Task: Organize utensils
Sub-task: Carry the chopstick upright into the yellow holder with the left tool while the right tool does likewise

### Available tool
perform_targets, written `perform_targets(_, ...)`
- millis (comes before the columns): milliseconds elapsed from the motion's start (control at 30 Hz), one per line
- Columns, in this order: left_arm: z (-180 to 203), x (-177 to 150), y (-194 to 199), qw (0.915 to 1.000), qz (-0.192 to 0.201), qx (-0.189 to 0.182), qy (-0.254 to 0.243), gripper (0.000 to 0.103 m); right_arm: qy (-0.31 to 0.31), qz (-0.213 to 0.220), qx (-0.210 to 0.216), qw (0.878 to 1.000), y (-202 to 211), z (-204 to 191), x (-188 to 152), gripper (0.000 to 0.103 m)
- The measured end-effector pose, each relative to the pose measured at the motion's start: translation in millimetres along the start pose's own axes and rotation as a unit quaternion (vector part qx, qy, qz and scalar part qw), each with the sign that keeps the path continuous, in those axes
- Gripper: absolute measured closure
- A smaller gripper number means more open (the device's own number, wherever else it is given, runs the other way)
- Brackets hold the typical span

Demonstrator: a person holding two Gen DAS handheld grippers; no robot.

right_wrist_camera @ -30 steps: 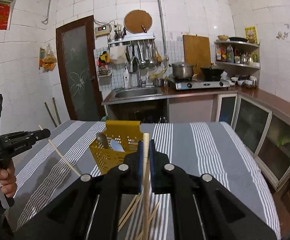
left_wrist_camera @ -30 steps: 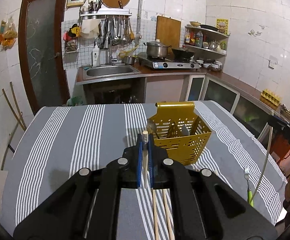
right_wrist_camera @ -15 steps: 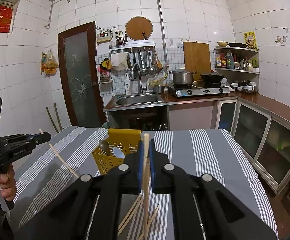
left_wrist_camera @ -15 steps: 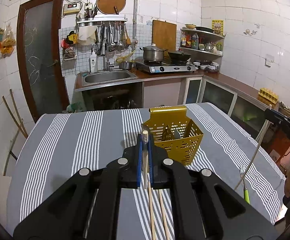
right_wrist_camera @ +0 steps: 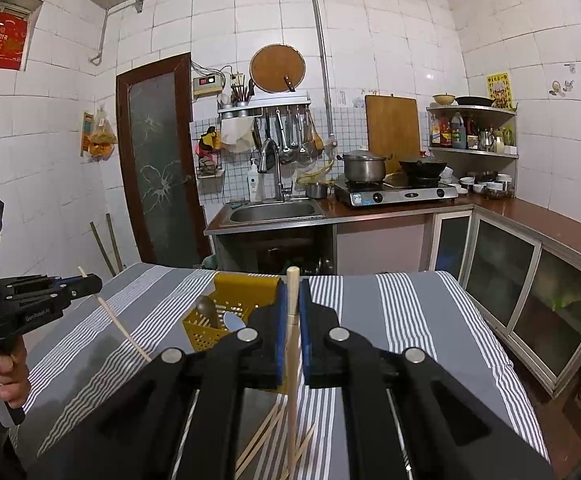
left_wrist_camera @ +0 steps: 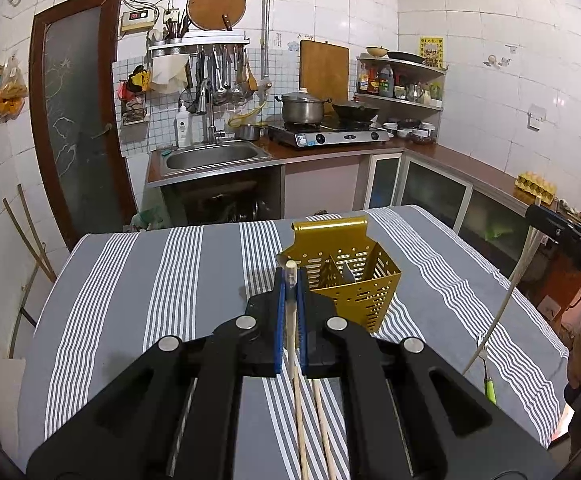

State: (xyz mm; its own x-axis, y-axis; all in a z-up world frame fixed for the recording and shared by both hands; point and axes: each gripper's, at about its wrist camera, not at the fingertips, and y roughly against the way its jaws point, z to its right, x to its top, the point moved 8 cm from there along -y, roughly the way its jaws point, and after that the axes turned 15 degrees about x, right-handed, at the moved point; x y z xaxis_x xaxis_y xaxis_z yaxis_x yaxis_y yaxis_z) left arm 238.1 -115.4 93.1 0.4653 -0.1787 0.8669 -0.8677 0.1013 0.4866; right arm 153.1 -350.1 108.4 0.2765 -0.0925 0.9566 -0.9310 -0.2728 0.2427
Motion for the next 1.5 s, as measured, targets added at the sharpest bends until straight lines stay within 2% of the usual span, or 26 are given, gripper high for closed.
perform_targets(367, 6, 15, 2, 0.9999, 0.008, -0.007, -0.005, 0.099, 0.011, 0.014, 0.000, 1.000, -5, -1, 23, 0.097)
perform_targets(1067, 17, 80, 12, 0.9984, 0.054, -0.014, -0.008, 0.099, 0.051, 0.047, 0.017, 0.997, -19, -23, 88, 0.097)
perform_targets(1500, 24, 106, 2, 0.9976, 0.066, -0.015, -0.012, 0.099, 0.052, 0.066, 0.026, 0.996, -46, -25, 110, 0.097)
